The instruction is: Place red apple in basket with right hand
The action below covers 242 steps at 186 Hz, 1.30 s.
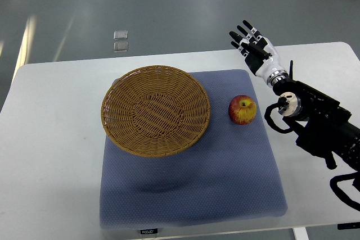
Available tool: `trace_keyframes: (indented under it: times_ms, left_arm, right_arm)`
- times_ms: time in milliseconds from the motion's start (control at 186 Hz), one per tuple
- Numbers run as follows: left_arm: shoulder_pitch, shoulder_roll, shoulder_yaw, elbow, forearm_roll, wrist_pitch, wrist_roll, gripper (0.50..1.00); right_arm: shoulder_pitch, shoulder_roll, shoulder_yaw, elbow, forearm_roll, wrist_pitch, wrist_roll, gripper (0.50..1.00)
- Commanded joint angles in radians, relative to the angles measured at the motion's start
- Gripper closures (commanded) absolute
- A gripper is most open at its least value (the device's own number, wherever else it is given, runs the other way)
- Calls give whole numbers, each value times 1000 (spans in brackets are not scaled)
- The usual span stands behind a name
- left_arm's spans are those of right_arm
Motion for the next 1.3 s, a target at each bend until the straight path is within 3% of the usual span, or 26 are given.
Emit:
trace_keyframes:
  times_ms: [0, 997, 1196, 1292]
  left_arm:
    - [0, 0, 0, 0, 0, 0, 0, 500]
    - [11, 0, 7, 6, 0, 1, 0, 500]
    - [11, 0, 7, 6, 0, 1, 0, 500]
    - [12, 0, 7, 6, 0, 1, 0, 500]
  right_arm:
    - [-1, 1, 5, 0, 0, 0, 1, 579]
    - [5, -14, -8, 8, -24, -45, -6, 579]
    - [26, -48, -52, 35, -159, -16, -3, 579]
    - [29, -92, -95, 92, -389, -3, 1, 579]
